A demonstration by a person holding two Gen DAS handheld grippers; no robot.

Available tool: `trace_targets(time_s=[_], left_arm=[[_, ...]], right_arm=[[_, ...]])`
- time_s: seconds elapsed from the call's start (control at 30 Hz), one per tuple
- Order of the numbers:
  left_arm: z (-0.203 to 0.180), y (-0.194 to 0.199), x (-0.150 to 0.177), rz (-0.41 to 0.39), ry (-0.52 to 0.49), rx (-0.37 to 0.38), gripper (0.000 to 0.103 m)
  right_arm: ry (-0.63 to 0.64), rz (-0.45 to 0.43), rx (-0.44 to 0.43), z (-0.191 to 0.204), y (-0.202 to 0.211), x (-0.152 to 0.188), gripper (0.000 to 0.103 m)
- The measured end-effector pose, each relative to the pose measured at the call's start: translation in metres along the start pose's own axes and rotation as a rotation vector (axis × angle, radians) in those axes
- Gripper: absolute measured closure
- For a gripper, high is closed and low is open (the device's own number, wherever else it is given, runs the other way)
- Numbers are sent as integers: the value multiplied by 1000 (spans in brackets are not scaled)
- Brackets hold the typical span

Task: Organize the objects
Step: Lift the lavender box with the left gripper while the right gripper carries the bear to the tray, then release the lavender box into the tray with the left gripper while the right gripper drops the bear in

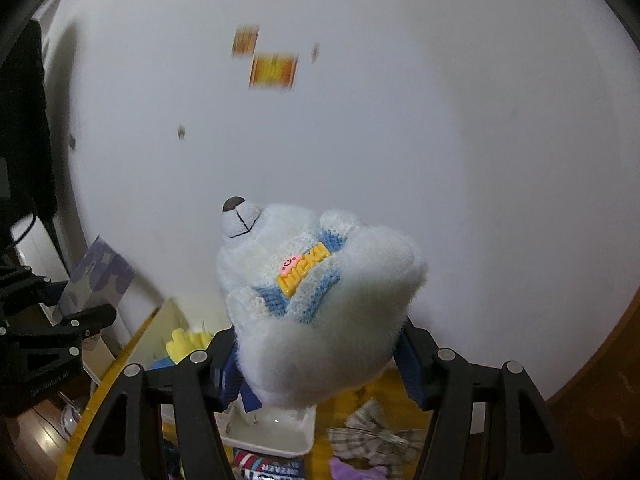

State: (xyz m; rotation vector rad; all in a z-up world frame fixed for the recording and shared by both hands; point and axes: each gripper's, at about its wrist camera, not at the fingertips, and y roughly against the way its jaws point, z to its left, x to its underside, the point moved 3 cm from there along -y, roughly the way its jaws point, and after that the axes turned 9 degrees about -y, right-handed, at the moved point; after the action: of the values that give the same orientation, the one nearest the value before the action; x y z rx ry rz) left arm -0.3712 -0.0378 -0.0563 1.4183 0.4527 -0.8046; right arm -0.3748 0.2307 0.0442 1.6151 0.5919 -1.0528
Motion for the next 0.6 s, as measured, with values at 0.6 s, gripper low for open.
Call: trace_targets(time_s=[0.6], left_arm=[[-22, -158, 54, 157, 42, 93, 64]], right_arm=[[-54, 292, -13, 30, -197, 77, 39]])
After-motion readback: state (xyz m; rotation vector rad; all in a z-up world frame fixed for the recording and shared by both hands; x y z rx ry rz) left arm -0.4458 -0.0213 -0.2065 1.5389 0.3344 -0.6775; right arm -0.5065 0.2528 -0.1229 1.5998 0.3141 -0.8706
